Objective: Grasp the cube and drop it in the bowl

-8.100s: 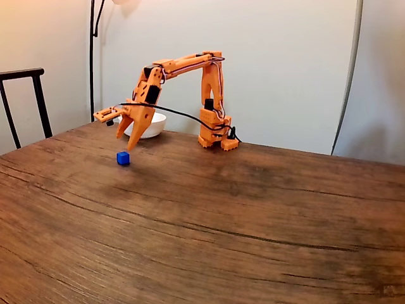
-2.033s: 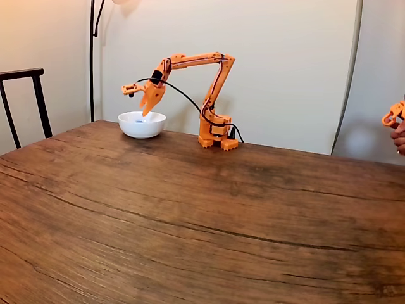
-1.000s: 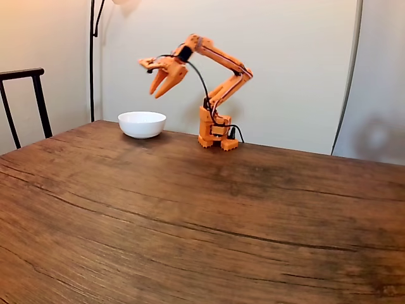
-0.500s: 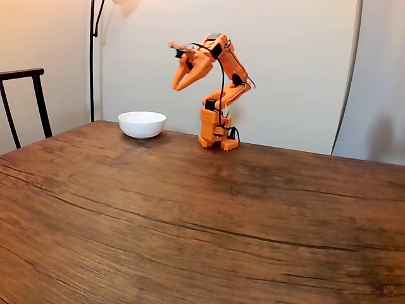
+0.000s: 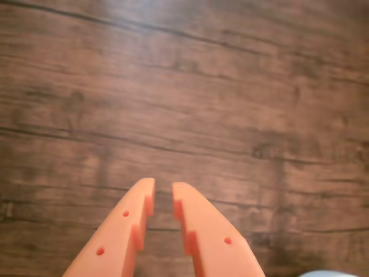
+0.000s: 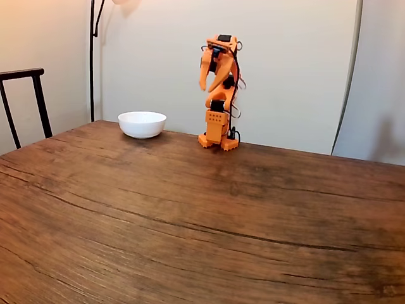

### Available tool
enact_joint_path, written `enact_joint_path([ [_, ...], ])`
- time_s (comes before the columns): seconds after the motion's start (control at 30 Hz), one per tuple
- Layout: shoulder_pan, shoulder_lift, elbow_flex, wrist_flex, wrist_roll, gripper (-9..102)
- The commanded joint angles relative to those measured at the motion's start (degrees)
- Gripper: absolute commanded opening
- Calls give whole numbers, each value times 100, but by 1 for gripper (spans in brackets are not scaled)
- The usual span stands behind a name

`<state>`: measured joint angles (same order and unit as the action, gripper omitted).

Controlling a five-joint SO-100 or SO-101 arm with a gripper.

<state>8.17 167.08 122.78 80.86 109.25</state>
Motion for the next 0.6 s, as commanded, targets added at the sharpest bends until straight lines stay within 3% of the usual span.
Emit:
enact_joint_path([
  [0.0,-70,747,272,18,114,2],
  [0.2,-193,2294,1441,176,176,2],
  [0.57,-466,2329,2057,35,325,2],
])
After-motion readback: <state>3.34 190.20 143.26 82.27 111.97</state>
